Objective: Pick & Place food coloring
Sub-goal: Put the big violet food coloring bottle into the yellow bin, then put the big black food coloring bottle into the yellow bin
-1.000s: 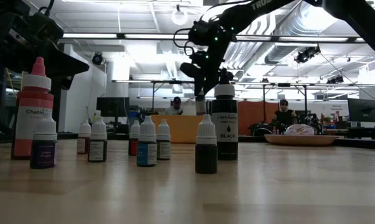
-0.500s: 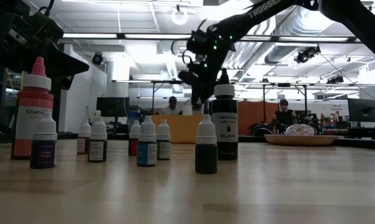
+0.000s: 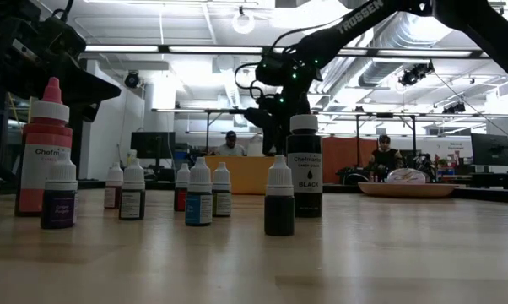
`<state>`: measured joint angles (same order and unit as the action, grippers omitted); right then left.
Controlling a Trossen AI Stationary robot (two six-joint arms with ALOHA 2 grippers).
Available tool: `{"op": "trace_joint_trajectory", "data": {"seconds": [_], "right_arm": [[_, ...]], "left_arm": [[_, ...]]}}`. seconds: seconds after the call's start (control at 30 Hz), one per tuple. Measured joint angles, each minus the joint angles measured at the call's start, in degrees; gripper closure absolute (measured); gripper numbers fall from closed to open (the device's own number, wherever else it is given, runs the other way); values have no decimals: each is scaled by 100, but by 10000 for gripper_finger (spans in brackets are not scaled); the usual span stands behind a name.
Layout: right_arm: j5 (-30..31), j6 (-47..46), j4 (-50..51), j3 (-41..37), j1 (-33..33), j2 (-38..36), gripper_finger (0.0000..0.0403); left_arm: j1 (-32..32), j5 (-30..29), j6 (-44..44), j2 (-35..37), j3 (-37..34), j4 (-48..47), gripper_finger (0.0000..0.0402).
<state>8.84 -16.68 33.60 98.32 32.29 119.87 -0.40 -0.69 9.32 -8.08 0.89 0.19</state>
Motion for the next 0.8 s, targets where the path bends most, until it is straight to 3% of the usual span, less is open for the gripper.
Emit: {"op": "trace_joint_trajectory", "data": {"seconds": [0.1,0.37,0.8], "right_arm": [[92,1,-4,0,0,-2,288],[86,-106,-2,2,-2,-9,217],[86,261,-96,31,-7,-363,209]], "left_arm": [[1,2,-1,0,-1,0,401],[0,2,-2,0,0,0,401],[2,2,-2,0,-1,0,401]]}}
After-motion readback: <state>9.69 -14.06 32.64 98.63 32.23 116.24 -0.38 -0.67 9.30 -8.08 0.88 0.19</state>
